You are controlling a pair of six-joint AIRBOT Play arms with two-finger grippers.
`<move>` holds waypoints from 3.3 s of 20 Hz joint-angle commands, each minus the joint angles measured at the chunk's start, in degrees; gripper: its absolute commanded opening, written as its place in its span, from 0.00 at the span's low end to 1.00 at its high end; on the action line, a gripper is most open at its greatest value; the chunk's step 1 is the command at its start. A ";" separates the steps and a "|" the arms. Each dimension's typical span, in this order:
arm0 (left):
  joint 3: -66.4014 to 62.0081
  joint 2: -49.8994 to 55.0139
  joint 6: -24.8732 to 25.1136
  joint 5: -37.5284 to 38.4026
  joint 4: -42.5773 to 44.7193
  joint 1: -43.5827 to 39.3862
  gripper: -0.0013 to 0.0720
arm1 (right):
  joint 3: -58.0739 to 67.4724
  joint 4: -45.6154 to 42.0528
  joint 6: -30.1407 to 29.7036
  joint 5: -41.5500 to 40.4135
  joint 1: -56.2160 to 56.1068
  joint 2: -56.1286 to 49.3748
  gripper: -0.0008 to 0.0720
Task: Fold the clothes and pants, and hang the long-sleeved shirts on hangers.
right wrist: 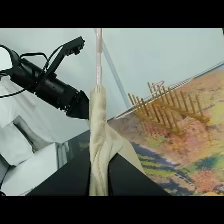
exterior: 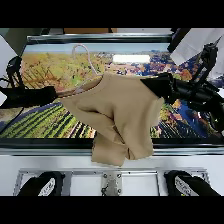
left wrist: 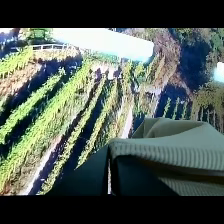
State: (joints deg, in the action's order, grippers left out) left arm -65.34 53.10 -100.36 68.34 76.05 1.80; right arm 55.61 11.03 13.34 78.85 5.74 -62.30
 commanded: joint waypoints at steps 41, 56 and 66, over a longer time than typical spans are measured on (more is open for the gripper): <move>-41.59 2.34 -3.02 12.39 24.96 -36.92 0.75 | -12.15 21.38 -9.14 3.06 -10.14 0.02 0.04; -11.69 -9.38 -3.54 0.55 16.68 -27.30 0.04 | 0.24 18.05 -8.26 -10.12 21.07 10.38 0.04; -22.38 6.64 2.34 0.94 16.76 -27.30 0.04 | 3.23 18.05 -6.47 -28.89 58.86 17.88 0.04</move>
State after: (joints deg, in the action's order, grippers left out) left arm -84.86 55.96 -100.38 69.28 92.92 -25.54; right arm 57.63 29.45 6.50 56.95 56.29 -45.74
